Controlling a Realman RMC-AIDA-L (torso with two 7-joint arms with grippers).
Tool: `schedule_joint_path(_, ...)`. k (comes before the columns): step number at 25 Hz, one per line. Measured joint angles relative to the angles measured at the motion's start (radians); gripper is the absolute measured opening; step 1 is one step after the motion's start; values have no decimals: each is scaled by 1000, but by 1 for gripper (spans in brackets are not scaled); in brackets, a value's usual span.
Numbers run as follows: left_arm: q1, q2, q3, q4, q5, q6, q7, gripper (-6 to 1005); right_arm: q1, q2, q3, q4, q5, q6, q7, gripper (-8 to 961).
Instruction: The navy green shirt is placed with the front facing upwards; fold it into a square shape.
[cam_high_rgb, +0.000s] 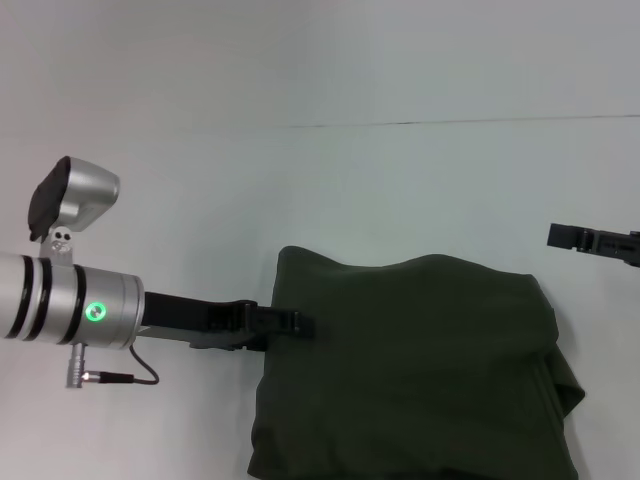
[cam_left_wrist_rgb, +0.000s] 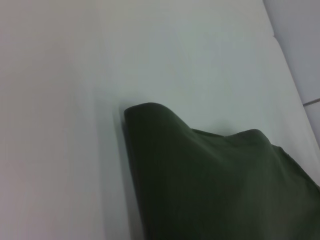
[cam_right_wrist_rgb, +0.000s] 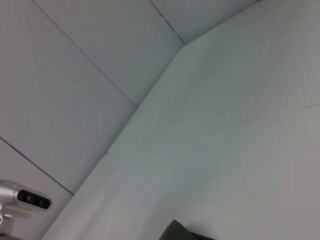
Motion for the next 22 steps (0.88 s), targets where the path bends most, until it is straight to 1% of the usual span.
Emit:
schedule_joint_path(3, -17, -6, 0, -20, 4, -26, 5, 933, 0, -2, -1, 0, 0, -5, 0, 803)
schedule_joint_path(8, -32, -6, 17, -43, 6, -53, 10, 915, 0, -1, -4, 1, 1, -12, 0, 804)
schedule_joint_path(11, -33, -12, 48, -46, -1, -75, 10, 904, 0, 1, -11, 1, 1, -12, 0, 804)
schedule_joint_path(16, -38, -19, 49, -40, -21, -76, 23, 886, 0, 0, -16, 1, 1, -12, 0, 804)
schedule_joint_path(22, -28, -21, 49, -38, -51, -94, 52, 864, 1, -2, -17, 1, 1, -12, 0, 803)
